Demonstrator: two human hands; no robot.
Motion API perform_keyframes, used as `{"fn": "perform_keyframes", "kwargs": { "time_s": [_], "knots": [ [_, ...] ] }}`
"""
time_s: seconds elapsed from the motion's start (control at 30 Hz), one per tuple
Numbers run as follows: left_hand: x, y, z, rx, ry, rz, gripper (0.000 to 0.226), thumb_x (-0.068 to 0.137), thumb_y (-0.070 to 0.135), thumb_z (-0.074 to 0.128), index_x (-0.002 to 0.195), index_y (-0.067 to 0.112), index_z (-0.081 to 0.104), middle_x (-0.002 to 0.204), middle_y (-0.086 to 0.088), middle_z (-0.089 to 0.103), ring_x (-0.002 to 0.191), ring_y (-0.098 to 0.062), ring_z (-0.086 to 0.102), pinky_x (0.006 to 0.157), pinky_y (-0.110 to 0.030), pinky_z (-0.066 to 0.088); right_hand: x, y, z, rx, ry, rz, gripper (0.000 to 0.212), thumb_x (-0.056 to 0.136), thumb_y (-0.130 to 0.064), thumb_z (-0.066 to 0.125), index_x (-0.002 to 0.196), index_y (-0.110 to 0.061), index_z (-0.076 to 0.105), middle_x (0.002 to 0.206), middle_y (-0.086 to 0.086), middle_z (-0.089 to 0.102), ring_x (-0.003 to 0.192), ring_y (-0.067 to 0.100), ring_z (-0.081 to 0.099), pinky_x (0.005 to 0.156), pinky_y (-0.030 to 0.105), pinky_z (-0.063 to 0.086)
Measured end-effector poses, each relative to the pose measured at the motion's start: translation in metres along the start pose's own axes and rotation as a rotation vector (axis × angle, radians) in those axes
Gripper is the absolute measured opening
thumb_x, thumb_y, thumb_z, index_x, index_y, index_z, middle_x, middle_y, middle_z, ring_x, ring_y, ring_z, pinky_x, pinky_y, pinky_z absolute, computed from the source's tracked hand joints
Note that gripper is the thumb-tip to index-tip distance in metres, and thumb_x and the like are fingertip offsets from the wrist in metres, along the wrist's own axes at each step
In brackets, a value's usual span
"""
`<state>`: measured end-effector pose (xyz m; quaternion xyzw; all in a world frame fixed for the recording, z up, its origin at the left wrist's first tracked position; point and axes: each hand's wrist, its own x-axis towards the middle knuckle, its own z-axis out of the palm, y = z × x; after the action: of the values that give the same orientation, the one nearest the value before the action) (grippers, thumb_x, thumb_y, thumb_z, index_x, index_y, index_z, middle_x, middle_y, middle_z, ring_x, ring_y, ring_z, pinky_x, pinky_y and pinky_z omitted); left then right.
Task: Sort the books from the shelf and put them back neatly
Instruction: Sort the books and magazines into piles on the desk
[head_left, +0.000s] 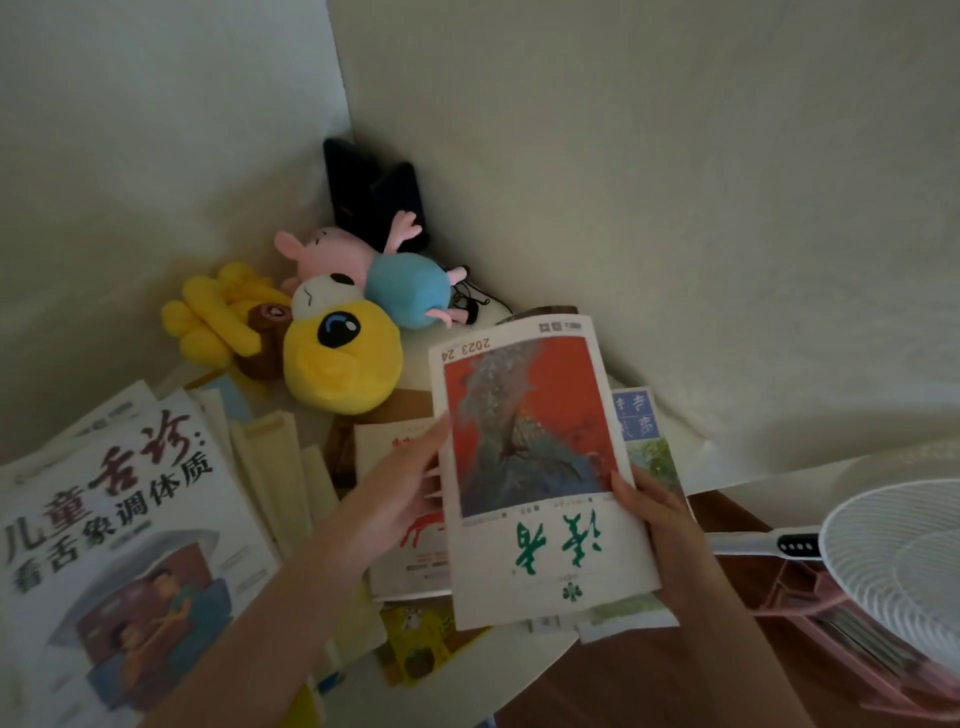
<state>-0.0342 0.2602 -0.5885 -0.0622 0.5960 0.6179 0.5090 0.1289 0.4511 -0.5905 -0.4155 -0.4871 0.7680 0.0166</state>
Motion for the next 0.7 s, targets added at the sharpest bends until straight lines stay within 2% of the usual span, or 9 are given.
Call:
{"fn": "perform_keyframes", "kwargs": {
  "time_s": [0.1,0.17,0.23,0.3,0.37,0.43,0.5,0.6,0.7],
  "knots": [
    [0.004,-0.006,-0.01,-0.151,0.051,-0.003,0.018,0.093,0.02,0.055,0.103,0.01,0.066,0.093,-0.009,0.069,0.078,-0.02,0.067,0.071,-0.031,0.051,0.002,0.003,0.0,0.022,-0.005,0.013,0.031,0.08,-0.021,0.063,0.111,-0.015,0.068,0.101,0.018,0.071,0.081,0.033,0.069,0.066,0.041,0.059],
    [0.003,-0.009,-0.014,-0.231,0.02,0.027,0.023,0.093,0.021,0.053,0.106,0.008,0.066,0.095,-0.014,0.065,0.076,-0.02,0.063,0.072,-0.031,0.05,0.002,0.008,-0.006,0.011,0.004,0.039,0.033,0.081,-0.02,0.062,0.113,-0.014,0.066,0.102,0.019,0.07,0.082,0.034,0.069,0.067,0.043,0.059],
    [-0.001,-0.01,-0.011,-0.241,-0.046,0.06,0.03,0.095,0.026,0.051,0.117,0.011,0.063,0.093,-0.014,0.064,0.074,-0.02,0.063,0.071,-0.032,0.049,-0.001,0.013,-0.01,-0.014,0.011,0.049,0.035,0.082,-0.019,0.061,0.116,-0.015,0.064,0.104,0.021,0.07,0.085,0.036,0.069,0.072,0.048,0.059],
    [-0.003,-0.014,-0.003,-0.277,-0.062,0.109,0.032,0.097,0.03,0.048,0.125,0.018,0.058,0.102,-0.012,0.067,0.086,-0.024,0.067,0.076,-0.035,0.052,-0.002,0.02,-0.011,-0.023,0.018,0.069,0.034,0.082,-0.02,0.061,0.116,-0.017,0.064,0.105,0.018,0.07,0.088,0.036,0.068,0.074,0.049,0.058],
    [-0.005,-0.016,0.002,-0.286,-0.006,0.158,0.027,0.096,0.031,0.049,0.12,0.023,0.058,0.108,-0.007,0.069,0.093,-0.021,0.069,0.078,-0.037,0.056,-0.003,0.023,-0.008,-0.055,0.045,0.08,0.03,0.082,-0.024,0.061,0.112,-0.025,0.064,0.102,0.012,0.072,0.088,0.033,0.069,0.073,0.047,0.059],
    [-0.008,-0.014,0.002,-0.275,0.047,0.223,0.02,0.095,0.027,0.048,0.112,0.018,0.057,0.094,-0.005,0.071,0.081,-0.018,0.07,0.069,-0.034,0.058,0.0,0.021,-0.009,-0.189,0.073,0.031,0.025,0.087,-0.028,0.06,0.111,-0.029,0.064,0.099,0.007,0.073,0.086,0.029,0.07,0.072,0.044,0.059],
    [-0.011,-0.011,-0.003,-0.284,0.084,0.297,0.018,0.092,0.023,0.051,0.106,0.013,0.055,0.085,-0.005,0.07,0.073,-0.018,0.069,0.061,-0.031,0.057,0.001,0.012,-0.017,-0.269,0.107,-0.036,0.02,0.091,-0.025,0.056,0.11,-0.026,0.064,0.09,0.003,0.074,0.076,0.023,0.072,0.063,0.036,0.058],
    [-0.014,-0.005,-0.016,-0.268,0.142,0.342,0.024,0.086,0.027,0.054,0.106,0.014,0.057,0.09,-0.004,0.071,0.079,-0.02,0.069,0.06,-0.031,0.057,-0.002,-0.003,-0.037,-0.212,0.14,-0.091,0.02,0.09,-0.022,0.056,0.108,-0.02,0.065,0.086,0.008,0.074,0.068,0.023,0.071,0.053,0.031,0.056],
    [-0.019,-0.002,-0.026,-0.279,0.177,0.352,0.019,0.092,0.024,0.05,0.107,0.014,0.058,0.093,-0.005,0.07,0.079,-0.018,0.068,0.06,-0.031,0.057,-0.003,-0.009,-0.052,-0.092,0.149,-0.096,0.028,0.087,-0.024,0.056,0.113,-0.022,0.065,0.093,0.009,0.074,0.072,0.024,0.071,0.057,0.036,0.058]
  ]
}}
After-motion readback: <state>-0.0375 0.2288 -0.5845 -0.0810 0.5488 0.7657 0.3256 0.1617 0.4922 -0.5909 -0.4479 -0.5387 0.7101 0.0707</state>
